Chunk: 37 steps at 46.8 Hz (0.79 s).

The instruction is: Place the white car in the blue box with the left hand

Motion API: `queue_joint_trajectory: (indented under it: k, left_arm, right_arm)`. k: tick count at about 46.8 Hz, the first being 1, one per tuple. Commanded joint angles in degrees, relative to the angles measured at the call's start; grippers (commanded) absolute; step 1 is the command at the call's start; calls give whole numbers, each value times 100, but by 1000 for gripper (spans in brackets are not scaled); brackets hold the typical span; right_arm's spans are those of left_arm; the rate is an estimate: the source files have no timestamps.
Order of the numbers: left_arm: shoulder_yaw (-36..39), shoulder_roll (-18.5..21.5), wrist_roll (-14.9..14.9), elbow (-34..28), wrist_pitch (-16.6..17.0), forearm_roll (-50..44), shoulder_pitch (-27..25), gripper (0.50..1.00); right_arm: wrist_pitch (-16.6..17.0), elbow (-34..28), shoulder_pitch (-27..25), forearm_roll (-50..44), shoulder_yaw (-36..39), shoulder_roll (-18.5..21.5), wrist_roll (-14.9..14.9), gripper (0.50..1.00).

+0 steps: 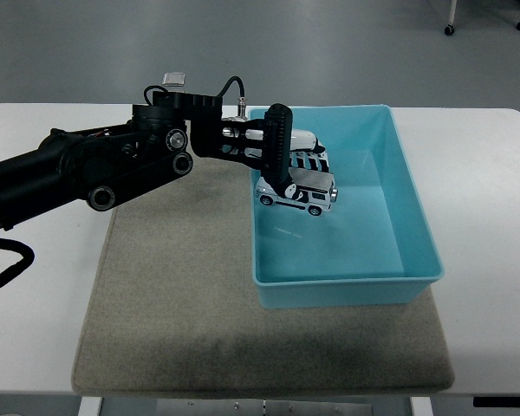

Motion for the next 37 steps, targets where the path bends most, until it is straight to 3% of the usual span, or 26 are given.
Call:
queue_joint_trajectory:
  k: [1,3,9,13,20,24,34,37]
  left_arm:
    - [-3,-17,-4,21,-1,0,11,537]
    - [-3,-17,-4,21,-1,0,11,619]
    - [-3,-70,-4,13,-1,0,20,647]
    - [-3,-88,-4,21,-1,0,20,784]
    - [-3,-88,-13,21,-1,-9,20,816]
    - [-12,-97,-22,21,8,-9,29,891]
    - [-30,-105,-65,21,148,-53,-6,896]
    - [-39,-105,-83,21,289,-88,-32,938]
  right_arm:
    - [1,0,-1,0,0,0,0,936]
    - [-7,0,0,0,0,0,0,936]
    - [2,0,0,0,0,0,0,936]
    - [2,0,0,0,0,0,0,936]
    - [-7,0,0,0,0,0,0,936]
    - [2,0,0,0,0,0,0,936]
    - [2,0,0,0,0,0,0,936]
    - [2,0,0,0,0,0,0,936]
